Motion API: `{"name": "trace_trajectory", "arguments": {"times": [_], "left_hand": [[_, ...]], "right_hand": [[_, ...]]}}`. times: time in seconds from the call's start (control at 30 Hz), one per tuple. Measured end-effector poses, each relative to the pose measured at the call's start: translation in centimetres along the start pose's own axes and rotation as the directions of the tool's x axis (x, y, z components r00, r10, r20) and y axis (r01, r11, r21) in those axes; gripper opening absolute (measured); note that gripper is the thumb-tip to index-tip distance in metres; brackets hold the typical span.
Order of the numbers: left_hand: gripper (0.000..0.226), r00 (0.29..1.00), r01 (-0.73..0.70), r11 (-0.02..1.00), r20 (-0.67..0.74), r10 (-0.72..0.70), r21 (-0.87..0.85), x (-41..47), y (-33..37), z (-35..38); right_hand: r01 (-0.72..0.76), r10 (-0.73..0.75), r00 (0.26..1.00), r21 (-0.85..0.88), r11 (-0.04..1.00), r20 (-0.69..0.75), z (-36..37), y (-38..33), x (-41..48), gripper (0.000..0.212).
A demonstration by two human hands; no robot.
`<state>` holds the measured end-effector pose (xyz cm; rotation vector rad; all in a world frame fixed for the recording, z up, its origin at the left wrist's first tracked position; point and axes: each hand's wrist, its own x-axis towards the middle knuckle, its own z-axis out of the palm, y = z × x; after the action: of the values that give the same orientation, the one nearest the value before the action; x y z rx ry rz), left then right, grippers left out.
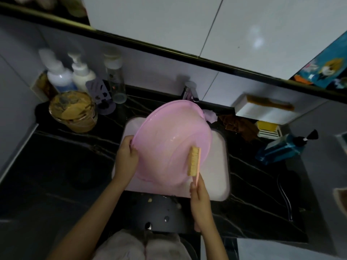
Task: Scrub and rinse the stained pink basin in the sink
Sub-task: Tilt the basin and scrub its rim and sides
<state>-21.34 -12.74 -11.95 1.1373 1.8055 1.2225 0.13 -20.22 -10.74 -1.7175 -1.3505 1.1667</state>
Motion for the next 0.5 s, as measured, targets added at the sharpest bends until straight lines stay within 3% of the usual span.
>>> {"name": "trace_trajectory", "arguments": {"times": [0.2,0.33,0.4,0.5], "left_hand": [[0.045,0.997,0.017,0.996,0.074,-0.024,0.091,2.6,2.7,0.5],[0.034,0.994,-0.072,0.975,0.099,0.052,0.212,4.3,5.0,2.9],[0.037,0.993,-0.103,0.938,0.088,0.079,0.330,5.4,6.2,4.2],[0.045,0.987,-0.157,0.902,0.047,0.150,0.402,7.1,7.9,6.2]], "right_hand": [[0.021,-0.012,0.975,0.036,0.999,-0.221,-1.0,-0.7,3.3,0.045],[0.070,-0.085,0.952,-0.061,0.996,-0.295,-2.4,-3.1,5.9,0.042],[0.099,-0.143,0.959,-0.184,0.978,-0.243,-2.6,-4.0,6.3,0.044],[0.184,-0.208,0.978,-0.398,0.899,-0.017,-3.2,-4.8,6.0,0.052]]}}
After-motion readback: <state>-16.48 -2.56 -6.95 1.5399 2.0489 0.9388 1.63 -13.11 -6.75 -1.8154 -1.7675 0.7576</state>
